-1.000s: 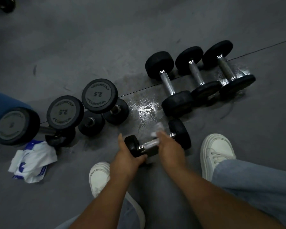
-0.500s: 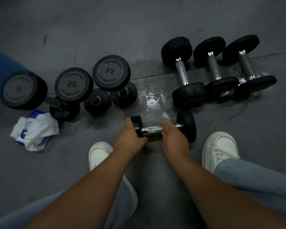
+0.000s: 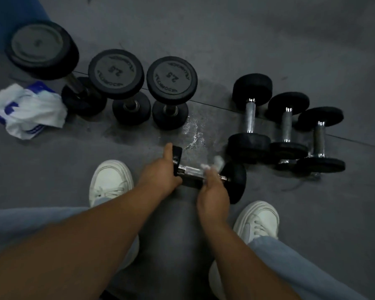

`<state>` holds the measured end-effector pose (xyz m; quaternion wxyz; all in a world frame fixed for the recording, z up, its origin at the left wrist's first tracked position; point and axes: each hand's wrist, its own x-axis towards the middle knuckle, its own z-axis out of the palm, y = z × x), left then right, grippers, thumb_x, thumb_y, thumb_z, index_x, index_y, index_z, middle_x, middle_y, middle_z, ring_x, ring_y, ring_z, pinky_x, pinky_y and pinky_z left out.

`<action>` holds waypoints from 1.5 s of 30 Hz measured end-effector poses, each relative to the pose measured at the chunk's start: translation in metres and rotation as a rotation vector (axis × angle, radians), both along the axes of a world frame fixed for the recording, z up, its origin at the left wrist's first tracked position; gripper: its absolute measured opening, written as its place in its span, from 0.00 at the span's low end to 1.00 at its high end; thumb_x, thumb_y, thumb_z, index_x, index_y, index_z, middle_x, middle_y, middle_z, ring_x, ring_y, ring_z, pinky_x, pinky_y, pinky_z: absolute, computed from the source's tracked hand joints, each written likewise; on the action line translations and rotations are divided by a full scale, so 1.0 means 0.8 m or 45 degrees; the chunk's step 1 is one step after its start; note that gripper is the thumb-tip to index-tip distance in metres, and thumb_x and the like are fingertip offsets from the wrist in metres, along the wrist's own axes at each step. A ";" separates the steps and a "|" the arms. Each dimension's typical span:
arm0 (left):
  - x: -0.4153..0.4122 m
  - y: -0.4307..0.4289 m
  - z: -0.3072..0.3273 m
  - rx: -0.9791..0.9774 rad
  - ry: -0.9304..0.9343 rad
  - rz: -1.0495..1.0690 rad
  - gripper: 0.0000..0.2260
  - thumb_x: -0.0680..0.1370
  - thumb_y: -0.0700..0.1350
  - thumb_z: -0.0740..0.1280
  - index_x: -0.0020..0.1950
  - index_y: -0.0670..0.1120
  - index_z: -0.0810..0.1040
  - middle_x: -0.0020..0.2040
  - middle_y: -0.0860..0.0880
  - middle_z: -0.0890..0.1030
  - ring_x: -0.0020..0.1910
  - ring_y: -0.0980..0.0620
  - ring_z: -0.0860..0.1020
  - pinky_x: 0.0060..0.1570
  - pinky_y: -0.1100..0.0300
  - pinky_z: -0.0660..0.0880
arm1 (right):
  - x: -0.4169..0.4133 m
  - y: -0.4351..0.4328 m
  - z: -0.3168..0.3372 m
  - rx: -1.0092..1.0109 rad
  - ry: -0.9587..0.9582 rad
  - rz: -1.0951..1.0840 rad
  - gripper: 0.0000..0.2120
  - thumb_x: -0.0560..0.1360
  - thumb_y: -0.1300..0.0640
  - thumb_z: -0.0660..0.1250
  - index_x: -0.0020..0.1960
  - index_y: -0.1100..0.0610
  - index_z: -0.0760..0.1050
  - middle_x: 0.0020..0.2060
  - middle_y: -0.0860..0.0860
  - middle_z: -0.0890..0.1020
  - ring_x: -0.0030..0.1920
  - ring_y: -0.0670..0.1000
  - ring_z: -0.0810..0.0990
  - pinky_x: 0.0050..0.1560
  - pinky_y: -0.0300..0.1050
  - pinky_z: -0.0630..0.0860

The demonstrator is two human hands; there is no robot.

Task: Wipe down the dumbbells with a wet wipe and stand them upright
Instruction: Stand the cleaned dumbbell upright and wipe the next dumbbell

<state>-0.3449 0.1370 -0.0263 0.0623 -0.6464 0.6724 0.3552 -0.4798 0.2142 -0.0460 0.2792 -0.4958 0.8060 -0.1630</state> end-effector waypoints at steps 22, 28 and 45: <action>-0.016 0.005 0.023 -0.068 -0.057 -0.041 0.43 0.75 0.55 0.70 0.80 0.48 0.46 0.67 0.38 0.70 0.62 0.36 0.75 0.58 0.48 0.73 | 0.014 -0.007 0.002 0.089 -0.139 0.029 0.21 0.81 0.56 0.55 0.72 0.43 0.67 0.72 0.43 0.68 0.69 0.50 0.71 0.66 0.44 0.67; 0.002 0.003 0.015 0.106 -0.091 -0.273 0.49 0.70 0.42 0.73 0.80 0.53 0.42 0.70 0.40 0.58 0.57 0.35 0.78 0.60 0.46 0.75 | 0.002 -0.006 0.008 0.119 -0.151 -0.127 0.18 0.82 0.50 0.53 0.70 0.42 0.68 0.68 0.45 0.74 0.65 0.56 0.75 0.63 0.46 0.69; -0.008 -0.012 0.012 0.064 -0.118 -0.202 0.41 0.73 0.49 0.69 0.79 0.57 0.48 0.71 0.39 0.64 0.60 0.35 0.76 0.61 0.49 0.73 | -0.007 -0.009 0.001 0.048 -0.134 -0.015 0.20 0.80 0.57 0.56 0.69 0.44 0.71 0.68 0.45 0.74 0.63 0.52 0.76 0.61 0.44 0.71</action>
